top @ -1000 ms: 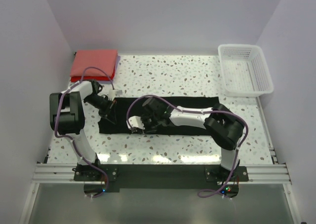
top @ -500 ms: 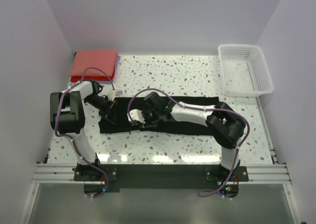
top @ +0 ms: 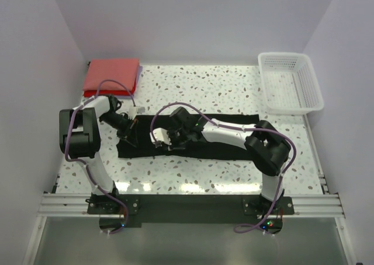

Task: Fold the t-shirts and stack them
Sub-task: Fold the tshirt

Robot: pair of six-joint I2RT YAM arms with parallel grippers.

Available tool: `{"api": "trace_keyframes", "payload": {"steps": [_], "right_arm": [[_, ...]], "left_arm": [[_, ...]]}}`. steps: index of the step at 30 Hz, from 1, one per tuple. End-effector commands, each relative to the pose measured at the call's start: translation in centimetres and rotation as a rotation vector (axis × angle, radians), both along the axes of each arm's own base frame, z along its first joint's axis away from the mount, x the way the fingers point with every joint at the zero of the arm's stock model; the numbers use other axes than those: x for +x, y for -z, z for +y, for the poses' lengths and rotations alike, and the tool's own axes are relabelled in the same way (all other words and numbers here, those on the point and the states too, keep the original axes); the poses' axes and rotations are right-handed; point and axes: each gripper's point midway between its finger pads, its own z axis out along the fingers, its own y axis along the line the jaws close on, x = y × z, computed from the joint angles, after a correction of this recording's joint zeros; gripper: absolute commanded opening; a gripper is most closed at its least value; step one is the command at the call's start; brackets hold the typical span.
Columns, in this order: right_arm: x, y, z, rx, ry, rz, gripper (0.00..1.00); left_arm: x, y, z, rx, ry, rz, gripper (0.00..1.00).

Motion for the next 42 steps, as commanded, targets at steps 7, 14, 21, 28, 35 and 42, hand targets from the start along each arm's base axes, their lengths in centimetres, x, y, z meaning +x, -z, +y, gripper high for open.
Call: {"api": "trace_keyframes", "payload": {"steps": [7, 14, 21, 28, 35, 42], "right_arm": [[-0.3, -1.3, 1.1, 0.039, -0.04, 0.012, 0.11], [-0.6, -0.8, 0.6, 0.021, -0.049, 0.018, 0.25], [-0.2, 0.1, 0.6, 0.008, -0.025, 0.011, 0.2], [-0.1, 0.1, 0.4, -0.003, -0.032, 0.004, 0.03], [0.5, -2.5, 1.5, 0.054, -0.006, -0.01, 0.0], [3.6, -4.6, 1.4, 0.105, 0.075, -0.026, 0.0]], "left_arm": [[0.6, -0.2, -0.1, -0.025, 0.004, -0.017, 0.0], [0.7, -0.2, -0.2, -0.028, 0.002, -0.016, 0.0], [0.6, -0.2, -0.2, -0.029, 0.002, -0.013, 0.0], [0.7, -0.2, -0.2, -0.029, 0.01, -0.016, 0.0], [1.4, -2.7, -0.5, -0.061, 0.021, -0.079, 0.0], [3.1, -4.5, -0.6, -0.07, 0.019, -0.135, 0.0]]}}
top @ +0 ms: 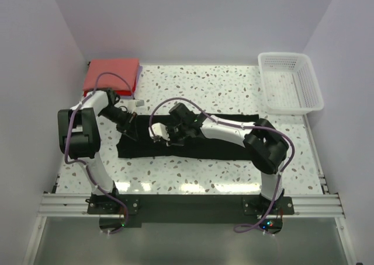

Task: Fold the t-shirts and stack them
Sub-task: Fold the tshirt

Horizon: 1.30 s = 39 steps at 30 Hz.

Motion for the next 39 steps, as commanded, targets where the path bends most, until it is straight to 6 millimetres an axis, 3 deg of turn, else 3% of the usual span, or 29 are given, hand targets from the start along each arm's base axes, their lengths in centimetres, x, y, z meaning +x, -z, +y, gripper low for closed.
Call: {"api": "trace_keyframes", "payload": {"steps": [1, 9, 15, 16, 17, 19, 27, 31, 35, 39], "right_arm": [[3.1, -4.1, 0.8, 0.099, 0.054, -0.057, 0.0], [5.1, -4.1, -0.2, 0.091, 0.074, -0.061, 0.0], [4.1, -2.7, -2.8, -0.014, 0.109, -0.02, 0.02], [4.0, -3.7, -3.1, -0.001, 0.114, -0.034, 0.01], [3.4, -3.0, -3.9, -0.015, 0.121, -0.024, 0.0], [2.9, -3.9, -4.5, -0.002, 0.128, -0.039, 0.0], [0.1, -1.7, -8.0, -0.103, 0.158, 0.03, 0.0], [-0.5, -0.8, -9.3, -0.142, 0.18, 0.034, 0.06], [-0.2, -1.5, -8.9, -0.12, 0.211, 0.04, 0.15], [1.5, -2.7, -6.5, -0.053, 0.31, 0.088, 0.26]], "left_arm": [[1.5, -2.5, -0.5, -0.046, 0.004, -0.081, 0.0], [4.4, -3.5, -1.4, -0.11, -0.05, -0.076, 0.0], [7.3, -4.0, -2.5, -0.195, -0.124, -0.05, 0.0], [8.0, -4.1, -2.6, -0.205, -0.144, -0.054, 0.0], [8.3, -3.9, -2.9, -0.224, -0.157, -0.044, 0.0], [9.3, -3.9, -3.2, -0.248, -0.19, -0.047, 0.0], [13.3, -4.1, -3.7, -0.273, -0.365, -0.087, 0.0], [14.4, -4.1, -3.3, -0.247, -0.424, -0.155, 0.0], [13.8, -3.0, -3.2, -0.218, -0.434, -0.119, 0.0], [12.7, -2.2, -3.2, -0.215, -0.428, -0.074, 0.0]]}}
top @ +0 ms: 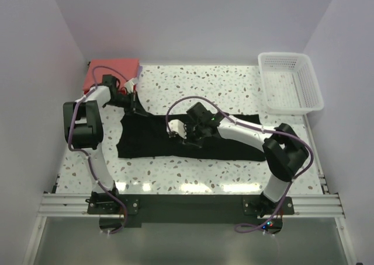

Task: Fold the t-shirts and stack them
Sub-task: Fold the tshirt

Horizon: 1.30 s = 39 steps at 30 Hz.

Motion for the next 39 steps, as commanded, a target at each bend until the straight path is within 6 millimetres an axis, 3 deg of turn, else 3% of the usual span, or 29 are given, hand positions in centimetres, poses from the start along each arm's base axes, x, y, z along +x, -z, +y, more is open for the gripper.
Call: {"api": "trace_keyframes", "payload": {"steps": [1, 5, 10, 11, 13, 14, 19, 23, 28, 34, 37, 39], "right_arm": [[2.5, -3.3, 3.2, 0.119, 0.116, -0.013, 0.27], [4.8, -5.0, 6.3, 0.196, 0.195, 0.014, 0.34], [7.6, -6.4, 9.9, 0.311, 0.28, 0.033, 0.4], [8.0, -5.1, 10.4, 0.298, 0.306, 0.056, 0.39], [9.4, -5.1, 11.3, 0.316, 0.327, 0.027, 0.36], [9.9, -3.2, 11.4, 0.283, 0.33, 0.03, 0.35], [10.8, 1.4, 10.1, 0.158, 0.35, -0.008, 0.27], [12.3, 2.9, 8.4, 0.097, 0.41, -0.088, 0.26], [12.6, 2.4, 7.8, 0.1, 0.45, -0.107, 0.26], [12.5, 1.5, 8.1, 0.123, 0.463, -0.084, 0.23], [11.9, 0.3, 8.4, 0.154, 0.433, -0.06, 0.2], [11.2, -1.0, 8.5, 0.177, 0.403, -0.038, 0.18]], "left_arm": [[0.1, -1.3, -0.1, -0.014, -0.012, -0.038, 0.0], [-0.9, -1.9, -0.4, -0.031, 0.004, -0.036, 0.0], [-3.6, -1.7, -0.3, -0.006, 0.026, -0.011, 0.0], [-4.0, -1.6, -0.4, -0.005, 0.024, -0.003, 0.0], [-4.8, -1.4, -0.4, -0.014, 0.013, 0.013, 0.0], [-5.0, -1.4, -0.5, -0.015, 0.012, 0.018, 0.0], [-6.1, -1.5, -0.4, -0.004, 0.018, 0.046, 0.0], [-8.0, -0.4, -0.1, 0.03, 0.027, 0.122, 0.0], [-10.2, 2.7, 1.2, 0.139, -0.003, 0.203, 0.0], [-10.0, 4.8, 1.6, 0.179, -0.021, 0.255, 0.1], [-9.8, 4.5, 1.7, 0.183, -0.001, 0.243, 0.18], [-9.9, 3.2, 1.6, 0.17, 0.022, 0.196, 0.24]]}}
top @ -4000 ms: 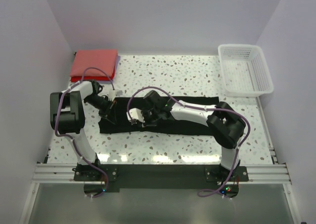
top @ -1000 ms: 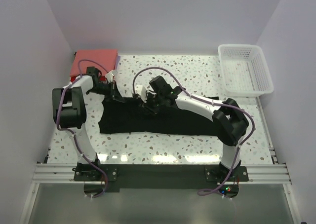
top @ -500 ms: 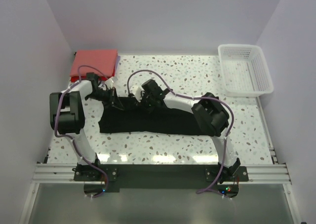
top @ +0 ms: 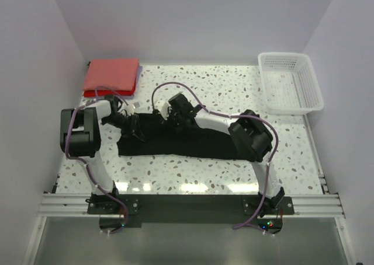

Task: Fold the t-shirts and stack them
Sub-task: Fold the tshirt

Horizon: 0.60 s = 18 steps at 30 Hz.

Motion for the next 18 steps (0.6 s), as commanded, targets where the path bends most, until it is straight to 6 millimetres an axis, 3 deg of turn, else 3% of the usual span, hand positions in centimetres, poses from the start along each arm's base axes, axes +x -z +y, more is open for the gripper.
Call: {"api": "trace_keyframes", "payload": {"steps": [1, 5, 6, 9, 11, 12, 14, 15, 16, 18], "right_arm": [[-0.5, -4.9, 0.3, 0.092, -0.037, -0.015, 0.18], [-3.0, -8.2, 0.6, 0.143, -0.162, 0.032, 0.11], [-3.4, -9.7, 0.7, 0.166, -0.184, 0.021, 0.1], [-4.4, -11.9, 1.0, 0.226, -0.231, 0.034, 0.11], [-4.0, -12.6, 1.7, 0.265, -0.204, 0.033, 0.17], [-3.4, -12.2, 2.2, 0.27, -0.185, 0.043, 0.22], [-2.7, -11.1, 3.0, 0.268, -0.149, 0.085, 0.22], [-1.8, -11.8, 3.8, 0.283, -0.142, 0.074, 0.22], [-1.6, -9.5, 4.0, 0.25, -0.125, 0.121, 0.22], [-0.6, -8.9, 4.6, 0.241, -0.113, 0.11, 0.23]], "left_arm": [[0.8, -2.3, -0.1, -0.029, 0.037, -0.09, 0.24], [1.2, -6.0, 0.3, -0.094, 0.037, -0.231, 0.24], [1.2, -6.9, 0.3, -0.095, 0.048, -0.263, 0.24], [1.9, -8.8, -0.2, -0.122, 0.068, -0.347, 0.22], [2.9, -9.3, -0.5, -0.12, 0.062, -0.384, 0.22], [3.4, -9.3, -0.6, -0.118, 0.06, -0.391, 0.22], [4.5, -8.7, -0.8, -0.109, 0.045, -0.393, 0.21], [5.0, -8.5, -0.8, -0.107, 0.032, -0.39, 0.2], [5.5, -8.1, -0.8, -0.098, 0.011, -0.375, 0.2], [6.3, -6.9, -0.8, -0.107, -0.003, -0.352, 0.2]]}}
